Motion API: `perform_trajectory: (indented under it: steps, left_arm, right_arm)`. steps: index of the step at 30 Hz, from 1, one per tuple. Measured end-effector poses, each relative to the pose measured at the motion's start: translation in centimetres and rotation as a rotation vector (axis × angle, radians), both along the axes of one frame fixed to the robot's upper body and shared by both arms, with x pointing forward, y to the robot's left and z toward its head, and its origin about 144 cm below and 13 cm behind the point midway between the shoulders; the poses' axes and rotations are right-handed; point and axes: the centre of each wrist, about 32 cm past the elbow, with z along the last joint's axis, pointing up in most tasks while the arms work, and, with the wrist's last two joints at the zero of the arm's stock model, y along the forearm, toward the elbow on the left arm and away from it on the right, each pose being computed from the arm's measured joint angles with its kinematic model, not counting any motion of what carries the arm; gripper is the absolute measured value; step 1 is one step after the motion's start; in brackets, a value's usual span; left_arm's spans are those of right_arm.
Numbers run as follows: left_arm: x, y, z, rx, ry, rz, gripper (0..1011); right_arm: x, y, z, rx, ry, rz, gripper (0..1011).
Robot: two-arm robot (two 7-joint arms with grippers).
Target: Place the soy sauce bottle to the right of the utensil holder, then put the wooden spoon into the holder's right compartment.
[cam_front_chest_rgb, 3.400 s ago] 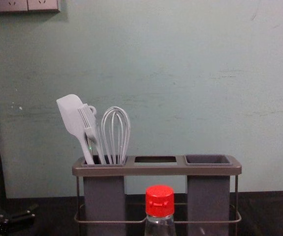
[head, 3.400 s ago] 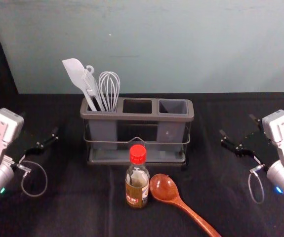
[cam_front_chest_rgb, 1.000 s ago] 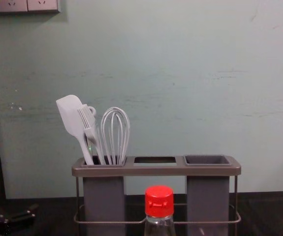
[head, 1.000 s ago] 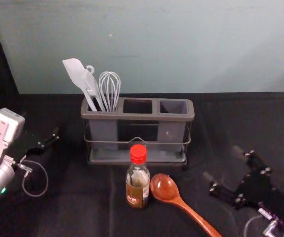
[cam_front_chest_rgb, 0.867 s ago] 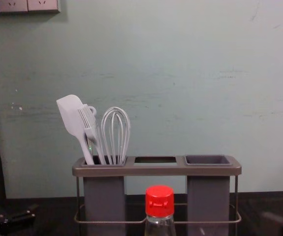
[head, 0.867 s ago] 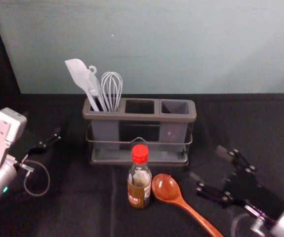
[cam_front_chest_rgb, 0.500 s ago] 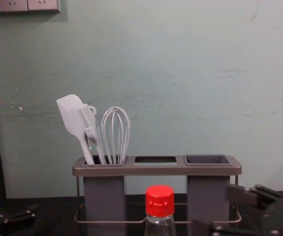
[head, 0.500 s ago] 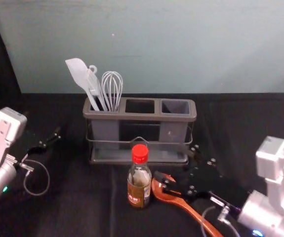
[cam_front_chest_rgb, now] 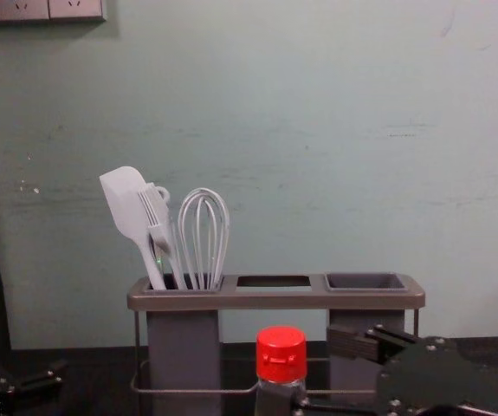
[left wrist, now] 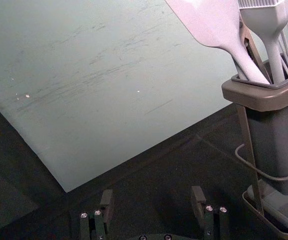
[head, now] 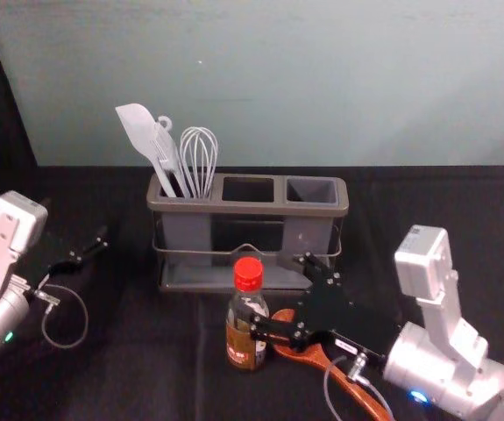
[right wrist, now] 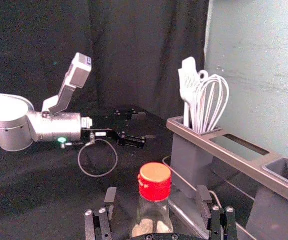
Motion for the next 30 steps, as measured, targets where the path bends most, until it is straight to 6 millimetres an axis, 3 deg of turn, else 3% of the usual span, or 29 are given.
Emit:
perform_trajectory:
  steps: [11, 22, 30]
  left_arm:
    - [0.0, 0.0, 0.0, 0.0, 0.0, 0.0, 1011]
    - [0.0, 0.0, 0.0, 0.0, 0.0, 0.0, 1011]
    - [0.0, 0.0, 0.0, 0.0, 0.0, 0.0, 1011]
  right_arm:
    - [1.1, 1.4, 0.3, 0.015, 0.018, 0.022, 1002]
    - [1.2, 1.4, 0.3, 0.017, 0.021, 0.023, 1002]
    - [1.1, 1.4, 0.3, 0.016, 0.019, 0.022, 891]
